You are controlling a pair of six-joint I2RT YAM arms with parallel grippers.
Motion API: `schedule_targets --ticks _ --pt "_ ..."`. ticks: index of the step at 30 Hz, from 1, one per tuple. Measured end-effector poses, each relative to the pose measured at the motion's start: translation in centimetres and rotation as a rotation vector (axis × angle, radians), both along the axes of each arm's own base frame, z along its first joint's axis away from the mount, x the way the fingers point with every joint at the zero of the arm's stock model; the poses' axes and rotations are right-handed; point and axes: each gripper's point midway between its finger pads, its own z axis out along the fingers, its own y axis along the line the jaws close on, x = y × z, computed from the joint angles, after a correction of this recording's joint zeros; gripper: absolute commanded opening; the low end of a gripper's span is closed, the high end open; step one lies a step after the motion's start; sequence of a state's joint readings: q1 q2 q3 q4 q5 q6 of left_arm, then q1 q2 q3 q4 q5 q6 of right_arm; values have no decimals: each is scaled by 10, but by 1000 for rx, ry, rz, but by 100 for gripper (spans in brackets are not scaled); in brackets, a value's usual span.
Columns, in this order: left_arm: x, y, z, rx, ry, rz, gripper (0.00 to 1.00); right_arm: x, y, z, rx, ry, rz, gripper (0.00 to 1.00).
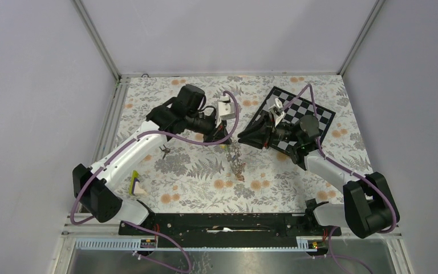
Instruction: Put the keys on the keyring
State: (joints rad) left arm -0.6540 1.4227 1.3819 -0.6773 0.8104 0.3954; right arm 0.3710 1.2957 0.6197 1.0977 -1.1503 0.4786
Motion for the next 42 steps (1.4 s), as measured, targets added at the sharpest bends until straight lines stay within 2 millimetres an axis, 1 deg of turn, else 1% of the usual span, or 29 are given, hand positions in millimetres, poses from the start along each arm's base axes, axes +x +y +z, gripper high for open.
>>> schedule_targets --ticks 2,5,11,13,15,18,19,22,29,31,35,42 --pt "-1 0 -2 25 -10 -2 0 0 0 -1 -8 -9 7 39" --pt "-3 0 -3 50 -18 -10 0 -2 1 -5 -23 -10 18 42" --pt "-3 -3 -7 78 -22 -18 0 -8 5 -15 -57 -3 53 42" --pt "-3 -4 -9 84 -19 -18 0 -10 8 -17 -66 -4 65 38" --pt "-2 -5 -11 88 -15 -18 0 -11 9 -18 -74 -3 72 32" --pt "-1 -7 -11 90 -13 -20 0 -12 12 -19 -86 -7 79 19" --pt "-1 -7 -11 89 -14 -20 0 -11 13 -19 -88 -10 79 13" --pt "-2 -7 -11 94 -7 -22 0 -9 13 -21 -98 -12 72 0" --pt "-3 -5 -11 97 2 -21 0 -8 14 -21 -104 4 65 0" --pt "-1 -4 -9 84 6 -20 3 -8 14 -18 -94 23 62 0" --pt "2 -2 0 5 3 -21 9 -5 15 -8 -48 53 46 0" --pt "0 -4 12 -68 -4 -40 14 -7 15 5 -2 82 53 0"
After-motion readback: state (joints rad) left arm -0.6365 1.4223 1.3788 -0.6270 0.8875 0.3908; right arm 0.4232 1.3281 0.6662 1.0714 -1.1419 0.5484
